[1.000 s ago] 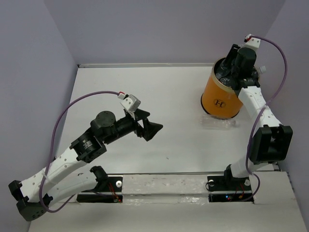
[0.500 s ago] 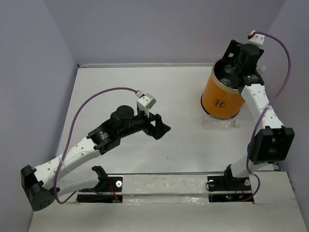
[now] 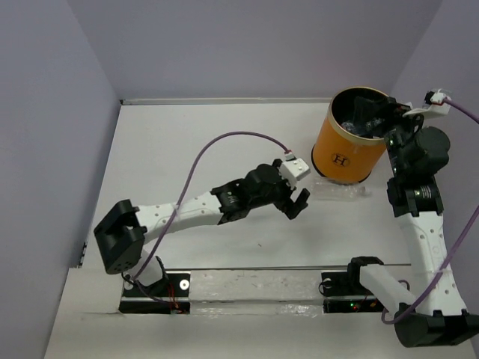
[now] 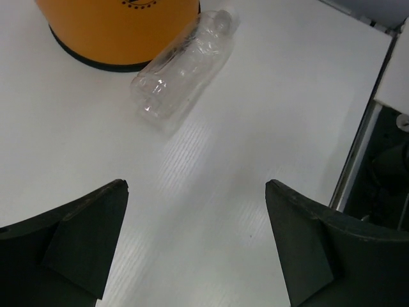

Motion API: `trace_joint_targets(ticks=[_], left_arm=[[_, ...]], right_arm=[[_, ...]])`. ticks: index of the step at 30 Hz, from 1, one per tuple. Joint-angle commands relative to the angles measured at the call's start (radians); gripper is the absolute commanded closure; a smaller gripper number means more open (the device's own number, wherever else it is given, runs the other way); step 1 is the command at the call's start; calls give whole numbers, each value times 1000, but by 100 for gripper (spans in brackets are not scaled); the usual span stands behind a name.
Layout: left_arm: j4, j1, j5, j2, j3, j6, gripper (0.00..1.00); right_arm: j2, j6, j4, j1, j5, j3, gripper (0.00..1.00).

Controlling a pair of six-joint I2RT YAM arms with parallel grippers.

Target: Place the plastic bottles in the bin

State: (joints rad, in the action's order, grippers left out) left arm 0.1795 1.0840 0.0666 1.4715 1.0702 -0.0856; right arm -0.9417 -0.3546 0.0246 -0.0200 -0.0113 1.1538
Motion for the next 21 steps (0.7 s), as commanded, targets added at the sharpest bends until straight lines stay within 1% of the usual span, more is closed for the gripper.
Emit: trace_joint_targets(ticks=[1,3,4,5,8,12,15,21], left_arm=[[103,47,-113,194,177,247,1],[84,47,-105,268,239,280,1],[77,47,-102,301,297,318,1],[65,47,-94,367,330,332,1],[48,48,-83,470,431,375,1],[77,47,-108,559,500,415,1],[87,47,-123,621,551,455,1],[26,47,-103,756,701,509,1]], right_arm=[[89,-70,-49,5,-145,-112,5],[150,-52,-28,5,-135,-120,5],[165,-43,-14,5,-133,-120,5],[190,-37,15,5,-131,-117,5],[221,-40,28,5,-133,-118,5],[233,-63,26,5,-162,-129,5],[236,-90,12,5,-213,-143,6],[241,-99,5,5,-231,-149,6]])
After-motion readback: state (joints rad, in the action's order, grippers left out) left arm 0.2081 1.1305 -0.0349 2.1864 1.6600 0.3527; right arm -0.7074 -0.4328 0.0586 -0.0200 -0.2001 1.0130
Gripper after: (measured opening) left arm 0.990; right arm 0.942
